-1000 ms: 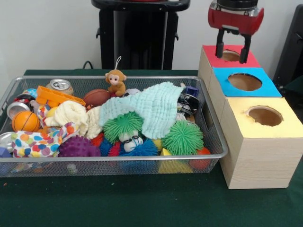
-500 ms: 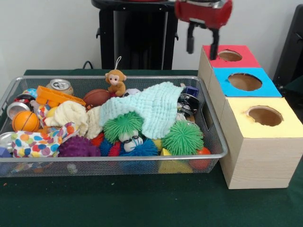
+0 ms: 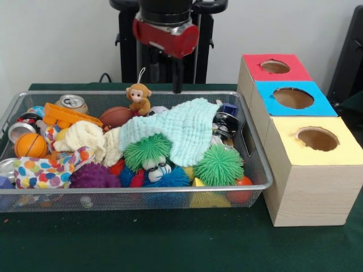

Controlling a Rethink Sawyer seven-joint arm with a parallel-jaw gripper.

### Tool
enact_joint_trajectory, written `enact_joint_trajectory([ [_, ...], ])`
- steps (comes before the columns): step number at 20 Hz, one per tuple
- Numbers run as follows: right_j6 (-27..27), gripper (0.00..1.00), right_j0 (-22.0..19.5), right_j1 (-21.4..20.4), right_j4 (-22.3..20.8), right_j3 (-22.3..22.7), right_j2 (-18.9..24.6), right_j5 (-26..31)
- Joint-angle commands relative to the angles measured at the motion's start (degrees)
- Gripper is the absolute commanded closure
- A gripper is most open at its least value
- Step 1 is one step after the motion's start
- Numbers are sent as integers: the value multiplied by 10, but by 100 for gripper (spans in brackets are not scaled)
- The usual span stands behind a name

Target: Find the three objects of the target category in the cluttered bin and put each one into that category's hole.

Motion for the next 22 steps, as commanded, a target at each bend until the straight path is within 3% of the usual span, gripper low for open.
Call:
enact_joint_trajectory([
  [1, -52, 0, -22, 85, -75, -63, 62, -28],
  [11, -28, 0, -14, 154, -125, -129, 53, -59],
  [15, -16, 0, -18, 176, -136, -134, 54, -84],
  [22, -12, 0, -29, 180, -143, -130, 57, -100],
])
